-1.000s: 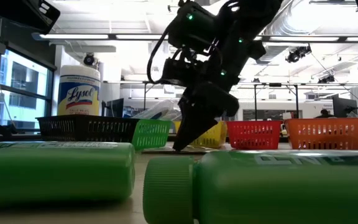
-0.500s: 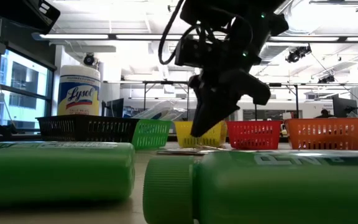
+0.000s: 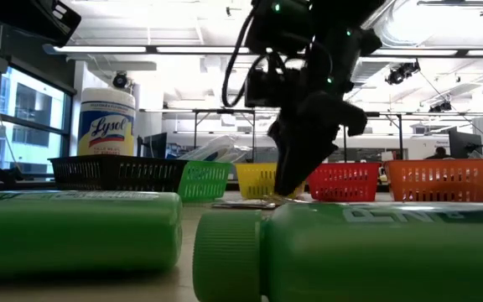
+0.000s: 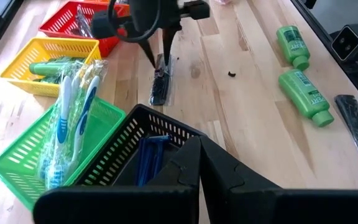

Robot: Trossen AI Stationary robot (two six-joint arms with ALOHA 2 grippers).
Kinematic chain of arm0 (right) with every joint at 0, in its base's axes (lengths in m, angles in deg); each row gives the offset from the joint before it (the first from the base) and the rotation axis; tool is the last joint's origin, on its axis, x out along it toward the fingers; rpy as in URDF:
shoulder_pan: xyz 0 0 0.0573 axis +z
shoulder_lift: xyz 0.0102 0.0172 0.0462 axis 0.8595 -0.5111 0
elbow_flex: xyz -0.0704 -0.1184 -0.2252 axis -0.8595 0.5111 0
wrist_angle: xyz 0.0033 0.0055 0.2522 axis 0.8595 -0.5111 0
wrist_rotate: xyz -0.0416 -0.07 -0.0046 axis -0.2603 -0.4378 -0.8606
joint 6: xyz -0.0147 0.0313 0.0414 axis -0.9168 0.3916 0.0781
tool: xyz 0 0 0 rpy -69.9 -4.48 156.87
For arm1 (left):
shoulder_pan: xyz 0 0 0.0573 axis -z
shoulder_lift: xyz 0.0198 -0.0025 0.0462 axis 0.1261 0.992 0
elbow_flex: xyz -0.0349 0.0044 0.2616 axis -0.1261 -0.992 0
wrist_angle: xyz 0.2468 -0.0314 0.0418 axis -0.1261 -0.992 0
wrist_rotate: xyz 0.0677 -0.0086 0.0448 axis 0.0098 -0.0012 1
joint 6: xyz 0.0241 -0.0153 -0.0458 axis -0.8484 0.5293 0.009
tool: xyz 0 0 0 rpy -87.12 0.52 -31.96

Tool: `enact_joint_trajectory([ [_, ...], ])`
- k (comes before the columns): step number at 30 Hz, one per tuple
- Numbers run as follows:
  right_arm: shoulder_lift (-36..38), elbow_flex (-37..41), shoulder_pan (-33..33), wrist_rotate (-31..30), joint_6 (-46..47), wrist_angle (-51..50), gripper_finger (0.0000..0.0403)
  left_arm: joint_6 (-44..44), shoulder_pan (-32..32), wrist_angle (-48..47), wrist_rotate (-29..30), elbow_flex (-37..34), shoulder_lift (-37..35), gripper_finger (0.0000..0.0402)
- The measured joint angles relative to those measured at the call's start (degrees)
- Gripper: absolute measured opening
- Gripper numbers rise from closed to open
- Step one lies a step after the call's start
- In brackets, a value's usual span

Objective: Pick & Place Travel size toiletries
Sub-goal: Put the black comb into the red bin

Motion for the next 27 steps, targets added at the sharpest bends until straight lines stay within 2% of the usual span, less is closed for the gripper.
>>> enact_joint_trajectory([
  [5, 0.0, 1.0, -2.36, 3.75, 1.59, 0.91, 0.0174, 0.01, 0.0, -0.2, 0.0, 0.0, 0.0, 0.0],
  [9, 0.0, 1.01, -3.05, 5.18, 1.7, 1.16, 0.0208, 0.41, 0.0, -0.63, 0.0, 0.0, -0.01, 0.0],
  [13, 0.0, 1.01, -1.93, 4.3, 1.45, 1.54, 0.0201, 0.62, -0.02, -1.05, 0.02, 0.0, 0.0, 0.0],
  [19, 0.0, 1.01, 0.15, 4.24, 1.54, 2.31, 0.0161, 0.68, 0.0, -1.05, 0.0, 0.0, -0.02, 0.0],
  [27, -2.69, 0.83, -1.27, 2.8, 2.83, 3.86, 0.014, 1.09, 0.0, -1.01, 0.0, 0.0, 0.0, 0.0],
])
